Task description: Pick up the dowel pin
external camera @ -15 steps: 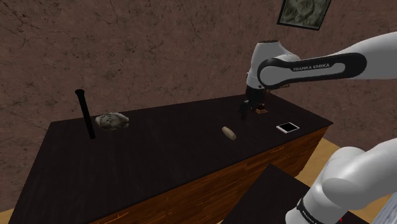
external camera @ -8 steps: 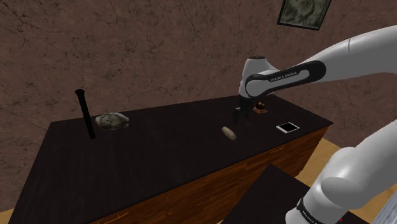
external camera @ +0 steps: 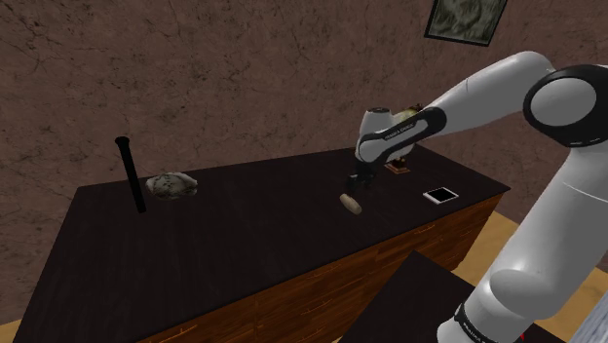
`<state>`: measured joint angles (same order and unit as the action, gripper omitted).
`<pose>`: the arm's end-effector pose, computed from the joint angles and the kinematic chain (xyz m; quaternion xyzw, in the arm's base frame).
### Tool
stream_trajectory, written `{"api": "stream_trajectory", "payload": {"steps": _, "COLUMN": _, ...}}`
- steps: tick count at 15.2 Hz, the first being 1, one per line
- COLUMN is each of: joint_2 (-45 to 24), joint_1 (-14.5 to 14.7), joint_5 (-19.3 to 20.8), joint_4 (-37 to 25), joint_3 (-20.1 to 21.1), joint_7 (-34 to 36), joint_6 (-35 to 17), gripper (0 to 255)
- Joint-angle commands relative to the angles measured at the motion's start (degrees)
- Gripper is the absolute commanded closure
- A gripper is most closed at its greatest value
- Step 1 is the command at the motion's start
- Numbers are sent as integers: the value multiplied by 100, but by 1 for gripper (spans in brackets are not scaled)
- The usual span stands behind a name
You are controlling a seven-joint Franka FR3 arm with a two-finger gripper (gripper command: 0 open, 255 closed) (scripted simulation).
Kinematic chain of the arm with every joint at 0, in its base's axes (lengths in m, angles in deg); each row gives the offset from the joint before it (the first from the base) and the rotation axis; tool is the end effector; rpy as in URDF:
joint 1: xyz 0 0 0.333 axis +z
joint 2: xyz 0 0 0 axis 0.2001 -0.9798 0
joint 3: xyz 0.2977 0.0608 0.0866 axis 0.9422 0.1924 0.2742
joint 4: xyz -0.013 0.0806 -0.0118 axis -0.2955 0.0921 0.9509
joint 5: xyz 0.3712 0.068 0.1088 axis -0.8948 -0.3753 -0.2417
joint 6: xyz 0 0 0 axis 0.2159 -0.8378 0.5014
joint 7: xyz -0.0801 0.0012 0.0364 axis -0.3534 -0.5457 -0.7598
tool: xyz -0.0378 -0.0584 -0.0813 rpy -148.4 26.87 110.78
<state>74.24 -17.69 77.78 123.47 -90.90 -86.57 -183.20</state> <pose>0.4897 -0.1379 0.3389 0.9965 -0.0635 0.0244 0.0491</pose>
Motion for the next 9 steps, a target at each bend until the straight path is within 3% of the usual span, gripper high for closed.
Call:
{"api": "stream_trajectory", "payload": {"steps": 1, "joint_2": -492, "joint_1": -57, "joint_5": -125, "joint_4": -238, "joint_3": -55, "joint_7": -126, "joint_6": -275, "gripper": 0}}
{"api": "stream_trajectory", "payload": {"steps": 6, "joint_2": -1610, "joint_1": -251, "joint_5": -487, "joint_4": -900, "joint_3": -64, "joint_7": -418, "joint_6": -749, "gripper": 0}}
{"api": "stream_trajectory", "payload": {"steps": 9, "joint_2": -1731, "joint_1": -265, "joint_5": -506, "joint_4": -887, "joint_3": -49, "joint_7": -424, "joint_6": -883, "gripper": 0}}
